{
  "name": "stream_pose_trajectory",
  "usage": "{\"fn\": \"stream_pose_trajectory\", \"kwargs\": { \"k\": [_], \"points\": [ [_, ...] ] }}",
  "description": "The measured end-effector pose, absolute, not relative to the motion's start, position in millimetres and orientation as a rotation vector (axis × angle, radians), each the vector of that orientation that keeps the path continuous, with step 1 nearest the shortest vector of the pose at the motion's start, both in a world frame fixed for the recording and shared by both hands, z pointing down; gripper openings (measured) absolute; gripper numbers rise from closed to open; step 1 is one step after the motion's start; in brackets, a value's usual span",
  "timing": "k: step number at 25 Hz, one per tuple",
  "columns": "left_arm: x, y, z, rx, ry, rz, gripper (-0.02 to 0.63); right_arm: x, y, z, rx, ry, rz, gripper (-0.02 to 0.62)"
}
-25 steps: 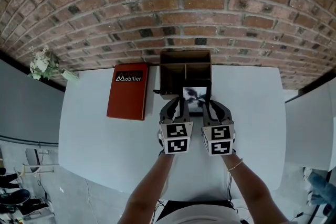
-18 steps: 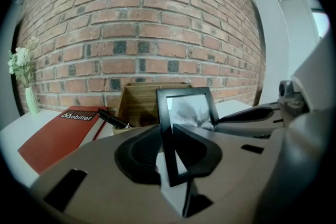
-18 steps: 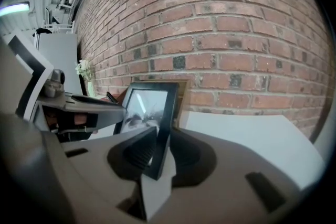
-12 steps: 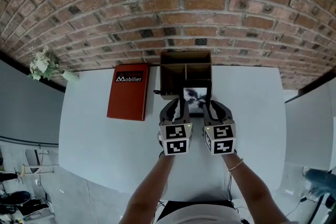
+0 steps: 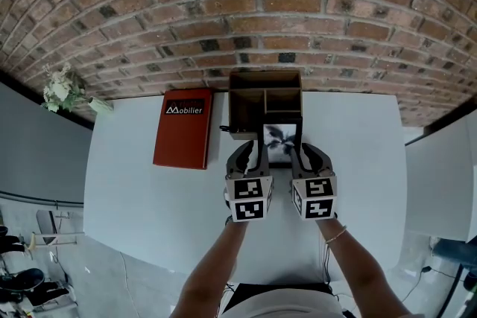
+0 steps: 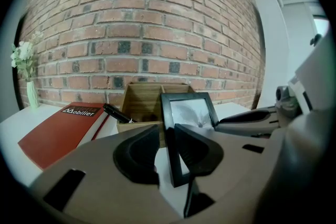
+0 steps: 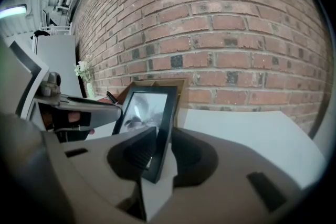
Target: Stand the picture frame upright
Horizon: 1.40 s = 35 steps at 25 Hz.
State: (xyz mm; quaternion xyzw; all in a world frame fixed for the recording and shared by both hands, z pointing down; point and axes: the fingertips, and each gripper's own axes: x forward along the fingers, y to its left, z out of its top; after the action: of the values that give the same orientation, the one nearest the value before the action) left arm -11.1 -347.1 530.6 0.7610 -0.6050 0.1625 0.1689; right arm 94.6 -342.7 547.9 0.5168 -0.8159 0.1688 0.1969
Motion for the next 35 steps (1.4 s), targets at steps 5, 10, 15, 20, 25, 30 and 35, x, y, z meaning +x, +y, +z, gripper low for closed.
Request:
{"fn": "stream_pose_trajectory", "kwargs": {
  "k": [5, 10, 15, 20, 25, 30, 35],
  "points": [
    [-9, -344, 531, 2.165, -1.713, 0.461, 0.085, 97, -343, 544, 1.46, -2.286, 0.456, 0.08],
    [-9, -341, 530, 2.165, -1.715, 0.464, 0.084, 99, -343, 542, 1.464, -2.282, 0.449, 0.08],
    [-8, -338, 527, 2.175, -1.709, 0.454, 0.085, 99, -341, 538, 1.485, -2.29, 0.442, 0.08],
    [-9, -331, 521, 2.192, -1.694, 0.429, 0.083, 99, -333, 528, 1.501, -2.307, 0.432, 0.08],
    [-9, -320, 510, 2.218, -1.696, 0.423, 0.072, 102, -321, 514, 1.518, -2.322, 0.424, 0.08],
    [-13, -306, 496, 2.241, -1.706, 0.392, 0.038, 100, -303, 495, 1.528, -2.358, 0.428, 0.08],
    [-17, -285, 486, 2.25, -1.7, 0.361, 0.024, 103, -279, 480, 1.534, -2.384, 0.443, 0.08]
  ]
}}
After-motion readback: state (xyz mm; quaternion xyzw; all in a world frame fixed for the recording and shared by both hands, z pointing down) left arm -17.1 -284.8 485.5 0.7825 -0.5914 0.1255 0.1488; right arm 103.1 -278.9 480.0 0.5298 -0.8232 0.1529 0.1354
